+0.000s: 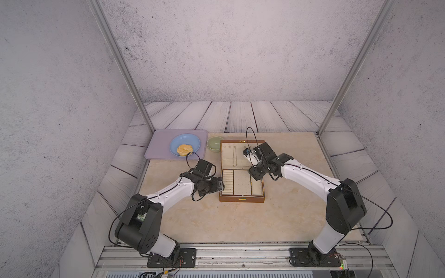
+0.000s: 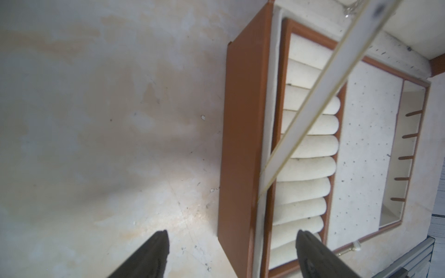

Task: Put jewelry chain into jewelry box
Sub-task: Open the storage slot of the jewelry box.

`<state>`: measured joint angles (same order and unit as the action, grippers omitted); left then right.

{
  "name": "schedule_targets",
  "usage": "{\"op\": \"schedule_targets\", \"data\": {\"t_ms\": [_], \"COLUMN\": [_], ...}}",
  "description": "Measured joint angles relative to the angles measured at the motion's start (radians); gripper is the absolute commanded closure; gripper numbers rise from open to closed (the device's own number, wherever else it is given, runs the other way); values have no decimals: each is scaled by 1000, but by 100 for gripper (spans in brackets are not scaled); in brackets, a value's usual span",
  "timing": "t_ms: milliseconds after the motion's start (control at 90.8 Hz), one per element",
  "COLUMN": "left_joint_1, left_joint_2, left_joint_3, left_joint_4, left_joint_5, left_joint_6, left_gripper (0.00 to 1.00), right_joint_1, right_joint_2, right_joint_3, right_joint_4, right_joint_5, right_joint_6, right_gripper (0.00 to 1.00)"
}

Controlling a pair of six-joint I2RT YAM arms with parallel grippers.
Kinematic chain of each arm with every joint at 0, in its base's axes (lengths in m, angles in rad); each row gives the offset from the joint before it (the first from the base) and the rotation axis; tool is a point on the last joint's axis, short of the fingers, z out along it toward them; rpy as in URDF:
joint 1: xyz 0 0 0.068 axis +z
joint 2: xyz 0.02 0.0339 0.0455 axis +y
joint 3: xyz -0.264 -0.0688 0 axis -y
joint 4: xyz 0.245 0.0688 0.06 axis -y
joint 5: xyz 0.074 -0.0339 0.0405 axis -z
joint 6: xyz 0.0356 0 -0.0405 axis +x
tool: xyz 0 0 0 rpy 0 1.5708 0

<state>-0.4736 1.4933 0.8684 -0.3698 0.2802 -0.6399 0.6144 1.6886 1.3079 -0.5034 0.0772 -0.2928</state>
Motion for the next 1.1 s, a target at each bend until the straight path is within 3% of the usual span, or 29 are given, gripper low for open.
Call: {"op": "schedule_targets", "data": {"t_ms": [242, 396, 660, 1101], "left_joint_1": [0, 0, -1, -1], "left_joint_2": [32, 51, 52, 53], "left_joint_3": [0, 0, 0, 7], "left_joint_4": [-1, 0, -2, -16], "left_joint_5": [0, 5, 4, -2], "left_joint_6": [-16, -24, -35, -36], "left_gripper": [12, 12, 12, 12], "right_joint_1": [0, -11, -55, -79], "right_joint_2": [-3, 26, 82, 152], "right_joint_3": [-101, -93, -62, 37], "right_joint_4": [164, 217, 268, 188], "right_joint_5": [17, 21, -26, -169], "right_joint_6": [-355, -494, -624, -677], "right_gripper": [24, 22, 20, 20]}}
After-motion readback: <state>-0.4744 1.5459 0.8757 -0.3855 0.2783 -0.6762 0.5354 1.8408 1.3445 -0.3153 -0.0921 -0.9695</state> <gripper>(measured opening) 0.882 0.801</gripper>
